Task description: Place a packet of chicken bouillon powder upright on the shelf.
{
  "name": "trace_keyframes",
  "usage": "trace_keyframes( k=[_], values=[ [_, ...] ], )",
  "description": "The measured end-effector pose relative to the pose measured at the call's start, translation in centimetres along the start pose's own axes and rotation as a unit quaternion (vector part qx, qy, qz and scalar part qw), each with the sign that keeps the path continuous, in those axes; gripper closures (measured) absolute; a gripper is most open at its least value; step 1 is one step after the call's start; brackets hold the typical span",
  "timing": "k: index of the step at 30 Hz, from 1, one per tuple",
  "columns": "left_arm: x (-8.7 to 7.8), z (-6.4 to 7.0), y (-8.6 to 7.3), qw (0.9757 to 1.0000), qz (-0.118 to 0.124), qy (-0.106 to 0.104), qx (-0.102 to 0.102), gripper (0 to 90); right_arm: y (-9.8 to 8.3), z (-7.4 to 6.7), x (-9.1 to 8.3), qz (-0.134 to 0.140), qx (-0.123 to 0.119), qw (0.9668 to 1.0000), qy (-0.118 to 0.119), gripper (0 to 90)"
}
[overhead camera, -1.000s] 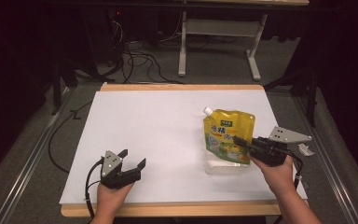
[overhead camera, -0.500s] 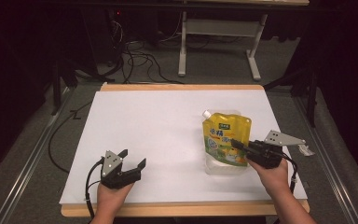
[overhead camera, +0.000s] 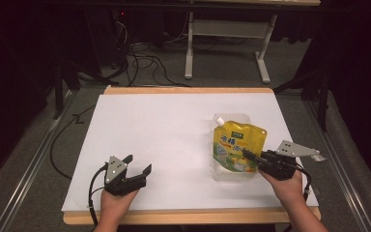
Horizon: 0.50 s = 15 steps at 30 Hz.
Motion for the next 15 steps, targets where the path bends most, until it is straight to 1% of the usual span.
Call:
trace_keyframes(
  k=[6, 7, 15],
  values=[
    [0.0, 0.1, 0.0, 1.0, -0.001, -0.002, 0.001, 22.7, -1.2, -0.2, 0.0, -0.021, -0.004, 0.9998, -0.007, 82.4],
    [0.0, 0.1, 0.0, 1.0, -0.001, -0.002, 0.001, 22.7, -1.4, -0.3, 0.0, -0.021, 0.001, 0.9997, -0.008, 82.4],
    [0.0, 0.2, 0.0, 1.0, -0.002, -0.004, 0.004, 22.7, -2.2, -0.1, -0.1, -0.019, 0.01, 0.9996, -0.016, 79.7]
  ],
)
Point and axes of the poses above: each handheld gripper's, and its own axes: x roughly forward along the jaws, y roughly out of its top, z roughly to its right, the point moved 10 cm from there along x, roughly forward along the jaws, and after that the axes turned 9 degrees about y, right-handed, at the moved point
